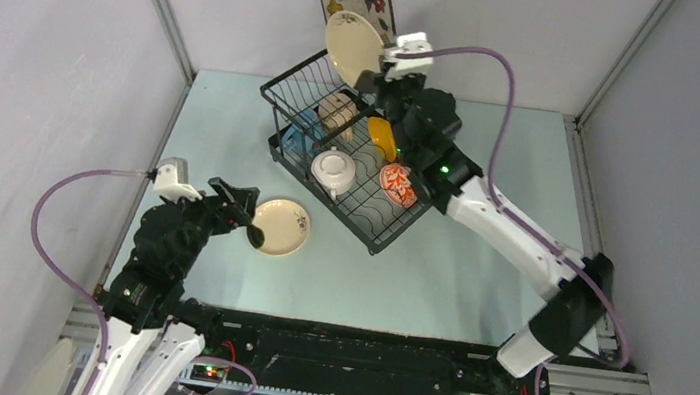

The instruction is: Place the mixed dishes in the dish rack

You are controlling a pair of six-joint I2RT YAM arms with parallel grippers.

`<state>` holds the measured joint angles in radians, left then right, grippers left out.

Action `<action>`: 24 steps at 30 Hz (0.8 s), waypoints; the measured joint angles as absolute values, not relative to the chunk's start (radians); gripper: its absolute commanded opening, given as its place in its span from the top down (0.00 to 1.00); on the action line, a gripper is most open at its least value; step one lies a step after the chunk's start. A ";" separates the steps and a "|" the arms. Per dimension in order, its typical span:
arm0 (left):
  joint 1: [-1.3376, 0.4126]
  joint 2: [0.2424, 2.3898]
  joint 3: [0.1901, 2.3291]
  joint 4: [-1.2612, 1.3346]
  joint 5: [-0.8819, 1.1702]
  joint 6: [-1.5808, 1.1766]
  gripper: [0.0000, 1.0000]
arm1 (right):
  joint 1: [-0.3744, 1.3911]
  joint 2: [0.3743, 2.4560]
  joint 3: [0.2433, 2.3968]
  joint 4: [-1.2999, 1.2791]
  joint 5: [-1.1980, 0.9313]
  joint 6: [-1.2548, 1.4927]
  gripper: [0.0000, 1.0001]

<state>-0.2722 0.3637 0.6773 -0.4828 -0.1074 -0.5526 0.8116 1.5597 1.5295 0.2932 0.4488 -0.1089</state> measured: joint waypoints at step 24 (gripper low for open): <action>-0.272 0.482 0.360 -0.560 -0.266 -0.922 0.09 | 0.746 2.157 2.006 0.315 0.500 -0.664 1.00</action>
